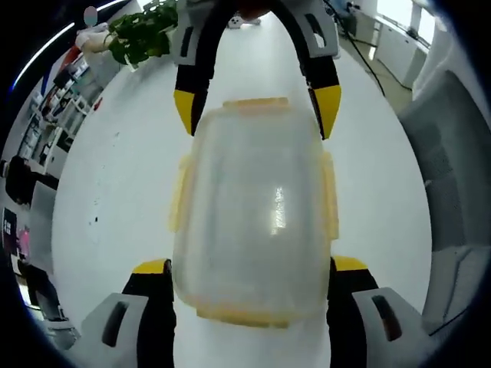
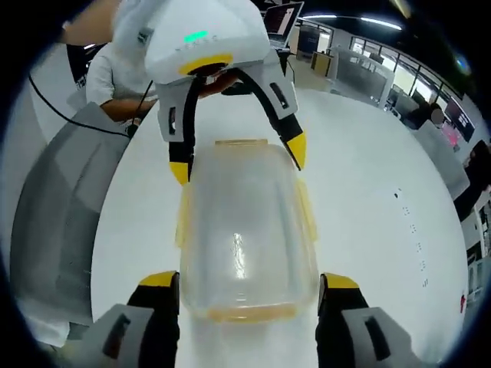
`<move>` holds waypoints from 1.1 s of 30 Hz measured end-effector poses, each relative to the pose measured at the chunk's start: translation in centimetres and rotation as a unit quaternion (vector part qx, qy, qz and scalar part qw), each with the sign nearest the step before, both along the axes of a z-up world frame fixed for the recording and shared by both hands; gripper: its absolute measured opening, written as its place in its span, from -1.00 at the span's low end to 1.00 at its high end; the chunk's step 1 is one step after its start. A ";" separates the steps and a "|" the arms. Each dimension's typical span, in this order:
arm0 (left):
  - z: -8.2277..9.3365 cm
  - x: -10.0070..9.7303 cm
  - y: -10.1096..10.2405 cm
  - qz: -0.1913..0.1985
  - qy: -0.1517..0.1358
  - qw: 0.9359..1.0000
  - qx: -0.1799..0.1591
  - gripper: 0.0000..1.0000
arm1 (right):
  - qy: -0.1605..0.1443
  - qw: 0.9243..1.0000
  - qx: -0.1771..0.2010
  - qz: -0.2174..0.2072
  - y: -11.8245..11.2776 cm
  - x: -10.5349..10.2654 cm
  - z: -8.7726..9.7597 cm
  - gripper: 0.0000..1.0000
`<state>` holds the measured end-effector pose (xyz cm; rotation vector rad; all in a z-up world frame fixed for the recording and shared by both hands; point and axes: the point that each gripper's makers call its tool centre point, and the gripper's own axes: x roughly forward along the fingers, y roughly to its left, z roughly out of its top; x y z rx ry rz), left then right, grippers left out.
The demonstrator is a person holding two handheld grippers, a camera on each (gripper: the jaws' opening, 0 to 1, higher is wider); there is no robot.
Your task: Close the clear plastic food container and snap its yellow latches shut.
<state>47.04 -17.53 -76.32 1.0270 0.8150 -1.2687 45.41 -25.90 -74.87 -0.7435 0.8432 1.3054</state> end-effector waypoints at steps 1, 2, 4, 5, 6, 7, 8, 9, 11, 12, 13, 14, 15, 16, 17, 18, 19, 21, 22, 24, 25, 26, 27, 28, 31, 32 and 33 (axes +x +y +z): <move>0.0 0.0 0.0 0.000 0.000 1.000 0.000 0.60 | 0.000 1.000 0.000 0.000 0.0 0.0 0.0 0.45; 0.0 0.0 0.0 0.000 -0.001 1.000 0.001 0.60 | 0.000 1.000 0.000 0.000 0.0 0.0 0.0 0.44; 0.0 -0.1 0.1 0.002 -0.002 1.000 0.001 0.60 | -0.001 1.000 -0.002 0.002 0.1 -0.1 0.0 0.44; 0.0 -0.1 0.1 0.002 -0.002 1.000 0.001 0.60 | -0.001 1.000 -0.002 0.002 0.1 -0.1 0.0 0.44; 0.0 -0.2 0.2 0.002 -0.002 1.000 0.001 0.59 | -0.001 1.000 -0.002 0.003 0.1 -0.1 0.0 0.44; 0.0 -0.2 0.3 0.003 -0.002 1.000 0.001 0.59 | -0.001 1.000 -0.002 0.004 0.2 -0.2 0.0 0.44; 0.0 -0.3 0.4 0.004 -0.002 1.000 0.000 0.59 | 0.000 1.000 -0.002 0.005 0.3 -0.2 0.0 0.44; 0.0 -0.4 0.6 0.004 -0.002 1.000 0.000 0.59 | 0.000 1.000 -0.003 0.005 0.5 -0.3 0.0 0.44; 0.0 -0.5 0.9 0.007 -0.002 1.000 -0.003 0.59 | -0.001 1.000 -0.004 0.008 0.8 -0.4 0.0 0.44; 0.1 -0.6 1.2 0.008 -0.002 1.000 -0.005 0.59 | -0.001 1.000 -0.003 0.008 1.0 -0.4 0.0 0.44; 0.1 -0.7 1.4 0.009 -0.002 1.000 -0.005 0.59 | 0.000 1.000 -0.002 0.010 1.2 -0.6 0.0 0.44; 0.1 -0.8 1.6 0.009 -0.002 1.000 -0.004 0.59 | 0.000 1.000 -0.001 0.010 1.5 -0.6 0.0 0.44; 0.0 -0.9 1.9 0.010 -0.002 1.000 -0.004 0.59 | 0.000 1.000 -0.001 0.011 1.7 -0.7 0.0 0.44; 0.0 -0.9 2.2 0.011 -0.002 1.000 -0.003 0.59 | 0.000 1.000 0.001 0.012 2.0 -0.8 0.0 0.44; 0.0 -1.0 2.4 0.011 -0.002 1.000 -0.003 0.59 | 0.000 1.000 0.002 0.013 2.3 -0.8 0.0 0.44; 0.0 -1.0 2.8 0.012 -0.003 1.000 -0.002 0.59 | 0.000 1.000 0.002 0.015 2.7 -0.9 0.0 0.44; 0.0 -1.1 3.1 0.013 -0.003 1.000 -0.002 0.59 | 0.000 1.000 0.002 0.016 2.9 -0.9 0.0 0.44; 0.0 -1.1 3.8 0.016 -0.002 1.000 0.000 0.59 | 0.001 1.000 0.004 0.019 3.6 -0.8 0.0 0.44; 0.0 -1.1 4.0 0.018 -0.002 1.000 0.000 0.59 | 0.001 1.000 0.004 0.021 3.9 -0.8 0.0 0.44; 0.0 -1.0 4.6 0.021 -0.003 1.000 0.002 0.59 | 0.001 1.000 0.003 0.024 4.5 -0.7 0.1 0.44; 0.0 -1.0 4.8 0.022 -0.003 1.000 0.004 0.59 | 0.000 1.000 0.002 0.025 4.8 -0.6 0.1 0.44; 0.0 -0.9 5.1 0.023 -0.004 1.000 0.005 0.59 | 0.000 1.000 0.001 0.026 5.0 -0.6 0.0 0.44; 0.0 -0.9 5.3 0.024 -0.003 1.000 0.005 0.59 | 0.000 1.000 0.000 0.027 5.2 -0.5 0.0 0.44; 0.0 -0.8 5.5 0.026 -0.004 1.000 0.004 0.59 | -0.001 1.000 -0.001 0.028 5.4 -0.4 0.0 0.44; 0.0 -0.4 5.9 0.029 -0.006 1.000 0.000 0.59 | -0.001 1.000 -0.001 0.028 5.7 0.0 0.0 0.44; 0.0 -0.3 5.9 0.029 -0.006 1.000 -0.001 0.59 | -0.002 1.000 -0.001 0.028 5.7 0.2 0.0 0.44; 0.0 -0.1 5.9 0.029 -0.006 1.000 -0.002 0.59 | -0.001 1.000 -0.001 0.028 5.8 0.3 0.0 0.44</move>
